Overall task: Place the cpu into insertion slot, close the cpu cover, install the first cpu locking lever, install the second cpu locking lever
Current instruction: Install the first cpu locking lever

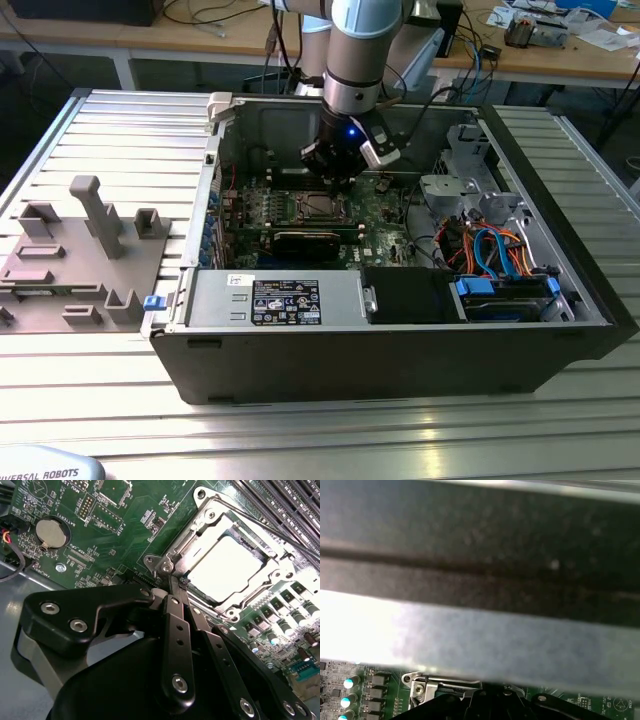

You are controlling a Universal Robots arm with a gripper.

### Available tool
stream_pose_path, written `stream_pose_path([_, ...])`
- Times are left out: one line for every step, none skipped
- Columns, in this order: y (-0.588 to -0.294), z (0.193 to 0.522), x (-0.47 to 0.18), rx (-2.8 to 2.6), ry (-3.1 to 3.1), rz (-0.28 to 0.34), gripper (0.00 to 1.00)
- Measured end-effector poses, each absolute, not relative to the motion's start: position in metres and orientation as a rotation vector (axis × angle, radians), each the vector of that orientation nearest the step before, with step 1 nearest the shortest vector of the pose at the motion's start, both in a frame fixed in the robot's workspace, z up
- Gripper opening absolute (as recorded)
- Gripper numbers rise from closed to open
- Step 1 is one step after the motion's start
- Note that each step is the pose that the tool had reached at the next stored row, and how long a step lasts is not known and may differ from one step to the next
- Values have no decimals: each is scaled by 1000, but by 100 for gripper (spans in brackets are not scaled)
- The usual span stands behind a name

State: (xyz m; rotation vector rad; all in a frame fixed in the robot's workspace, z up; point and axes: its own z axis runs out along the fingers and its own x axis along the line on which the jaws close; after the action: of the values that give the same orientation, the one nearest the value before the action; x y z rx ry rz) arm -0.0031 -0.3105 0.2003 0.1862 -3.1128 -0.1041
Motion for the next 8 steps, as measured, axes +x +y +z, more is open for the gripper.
stream_pose_path([-310, 200, -3, 186, -3113, -105, 11])
stream_pose_path([-310, 200, -3, 186, -3113, -108, 11])
stream_pose_path([-310, 200, -3, 186, -3113, -110, 11])
stream_pose_path([-310, 200, -3, 186, -3113, -114, 11])
stream_pose_path([-310, 201, -3, 187, -3113, -117, 11])
stream_pose_path([-310, 201, -3, 187, -3112, -122, 11])
stream_pose_path([-310, 200, -3, 187, -3113, -128, 11])
stream_pose_path([-310, 200, -3, 187, -3113, -133, 11])
